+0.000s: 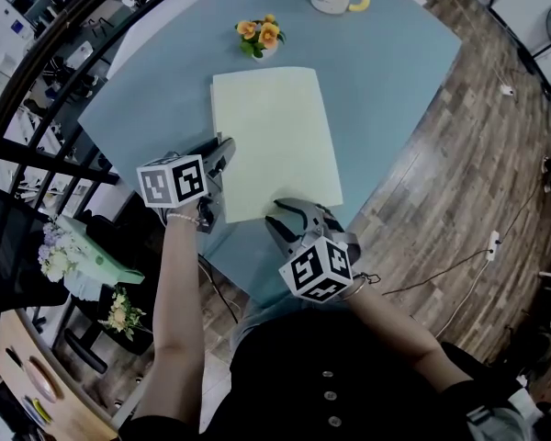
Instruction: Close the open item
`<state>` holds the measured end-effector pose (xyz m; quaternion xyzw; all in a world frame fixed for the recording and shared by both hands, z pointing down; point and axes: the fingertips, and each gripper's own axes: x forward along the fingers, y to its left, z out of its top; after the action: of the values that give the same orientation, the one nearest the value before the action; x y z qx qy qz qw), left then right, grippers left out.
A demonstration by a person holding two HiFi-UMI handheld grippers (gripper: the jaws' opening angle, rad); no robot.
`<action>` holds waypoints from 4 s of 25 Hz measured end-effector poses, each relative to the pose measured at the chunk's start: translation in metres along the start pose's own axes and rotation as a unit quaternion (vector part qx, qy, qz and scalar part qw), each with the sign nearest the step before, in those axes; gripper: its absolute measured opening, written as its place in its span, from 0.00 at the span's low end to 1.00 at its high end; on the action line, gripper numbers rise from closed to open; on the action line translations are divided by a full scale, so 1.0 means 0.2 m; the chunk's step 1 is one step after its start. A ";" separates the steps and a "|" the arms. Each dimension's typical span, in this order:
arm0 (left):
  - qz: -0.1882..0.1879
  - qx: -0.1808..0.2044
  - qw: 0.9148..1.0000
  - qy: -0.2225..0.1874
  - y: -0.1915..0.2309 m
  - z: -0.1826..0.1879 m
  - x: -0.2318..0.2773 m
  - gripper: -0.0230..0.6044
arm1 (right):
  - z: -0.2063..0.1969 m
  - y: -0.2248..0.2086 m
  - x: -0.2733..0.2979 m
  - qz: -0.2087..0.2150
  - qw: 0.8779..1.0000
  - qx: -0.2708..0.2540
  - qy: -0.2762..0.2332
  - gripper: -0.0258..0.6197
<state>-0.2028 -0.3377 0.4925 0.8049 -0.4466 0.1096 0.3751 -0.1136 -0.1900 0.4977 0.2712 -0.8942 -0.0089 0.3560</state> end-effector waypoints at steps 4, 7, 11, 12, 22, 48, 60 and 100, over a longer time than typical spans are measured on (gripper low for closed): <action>0.006 0.010 1.000 0.006 0.00 0.00 0.00 0.23 | 0.01 -0.02 -0.02 -0.003 1.000 0.006 -0.004 0.22; 0.007 0.011 1.000 0.008 0.01 0.00 0.00 0.23 | 0.02 -0.05 -0.03 -0.006 0.999 0.030 -0.009 0.21; 0.008 0.014 1.000 0.012 0.01 0.00 -0.01 0.23 | 0.00 -0.11 -0.02 -0.017 0.999 0.051 -0.007 0.16; 0.010 0.016 1.000 0.014 0.01 0.00 -0.01 0.23 | -0.01 -0.12 -0.02 -0.020 0.998 0.052 -0.005 0.14; 0.025 0.045 0.998 0.033 0.00 -0.03 0.00 0.24 | -0.05 -0.15 0.05 -0.015 0.998 0.047 0.026 0.09; 0.050 0.072 0.996 0.026 0.02 -0.04 0.01 0.26 | -0.06 -0.10 0.09 0.005 0.999 0.010 0.041 0.03; 0.080 0.102 0.991 0.015 0.03 -0.04 0.00 0.29 | -0.07 -0.10 0.09 0.005 0.999 0.022 0.040 0.03; 0.105 0.251 0.959 0.073 0.02 -0.05 0.09 0.06 | -0.07 -0.11 0.09 -0.004 0.999 0.029 0.030 0.03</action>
<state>-0.1943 -0.3439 0.5114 0.8114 -0.4582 0.3157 0.1790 -0.1060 -0.2150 0.5150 0.2853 -0.8816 0.0233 0.3752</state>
